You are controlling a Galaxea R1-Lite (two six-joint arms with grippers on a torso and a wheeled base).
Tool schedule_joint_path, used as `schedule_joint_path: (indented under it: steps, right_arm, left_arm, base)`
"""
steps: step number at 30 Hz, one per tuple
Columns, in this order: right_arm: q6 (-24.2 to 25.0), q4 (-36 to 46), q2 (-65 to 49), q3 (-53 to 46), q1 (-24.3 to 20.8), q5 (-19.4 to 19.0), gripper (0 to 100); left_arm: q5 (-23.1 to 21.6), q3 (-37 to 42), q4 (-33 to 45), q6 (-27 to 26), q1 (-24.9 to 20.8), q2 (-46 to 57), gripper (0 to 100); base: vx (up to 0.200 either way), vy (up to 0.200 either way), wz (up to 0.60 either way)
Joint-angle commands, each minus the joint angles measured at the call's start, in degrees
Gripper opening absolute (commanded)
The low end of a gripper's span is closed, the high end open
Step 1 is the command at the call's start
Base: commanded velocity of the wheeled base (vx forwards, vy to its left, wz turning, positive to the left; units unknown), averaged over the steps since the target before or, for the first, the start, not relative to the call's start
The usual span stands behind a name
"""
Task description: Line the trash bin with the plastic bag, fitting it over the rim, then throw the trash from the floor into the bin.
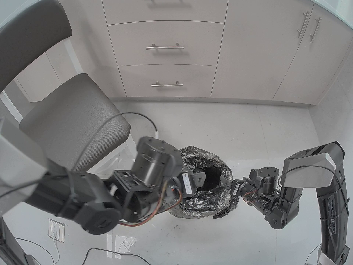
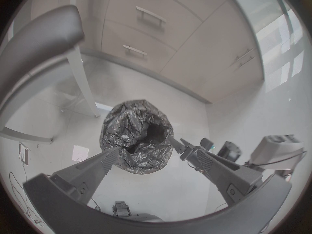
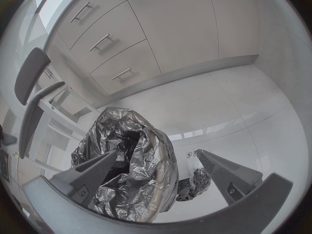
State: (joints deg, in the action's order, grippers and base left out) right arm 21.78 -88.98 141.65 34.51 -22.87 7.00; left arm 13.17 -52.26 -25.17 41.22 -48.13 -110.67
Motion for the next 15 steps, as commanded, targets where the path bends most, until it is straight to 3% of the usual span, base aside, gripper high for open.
schedule_joint_path:
  steps: [1,3,6,7,9,10,12,15]
  right_arm:
    - [-0.1,-1.0,1.1,0.4,0.9,-0.1,100]
    - [-0.1,-1.0,1.3,0.5,1.0,0.0,100]
    - [-0.1,-1.0,1.0,0.5,0.9,0.0,100]
    - [-0.1,-1.0,1.0,0.5,0.9,0.0,100]
    - [-0.1,-1.0,0.9,0.4,0.9,0.0,100]
    - [0.0,-1.0,0.8,0.4,0.9,0.0,100]
    - [-0.1,-1.0,0.9,0.3,0.9,0.0,100]
    - [-0.1,-1.0,1.0,0.1,0.5,0.0,100]
  left_arm:
    - [0.3,14.4,0.4,-4.5,2.9,28.8,100]
    - [0.5,16.3,1.7,-9.0,6.3,34.4,100]
    - [2.6,19.7,3.9,-18.8,16.8,46.8,100]
    - [2.7,20.0,4.3,-19.9,18.2,48.4,100]
    - [2.2,21.2,8.0,-25.1,25.3,58.1,100]
    - [2.2,21.2,8.4,-25.3,25.7,58.7,100]
    - [2.2,21.8,17.2,-27.4,31.3,70.6,100]
    - [2.6,22.4,27.5,-27.5,32.7,83.3,100]
  base:
    - [0.0,0.0,0.0]
    - [0.0,0.0,0.0]
    - [0.0,0.0,0.0]
    - [0.0,0.0,0.0]
    - [0.0,0.0,0.0]
    - [0.0,0.0,0.0]
    - [0.0,0.0,0.0]
    - [0.0,0.0,0.0]
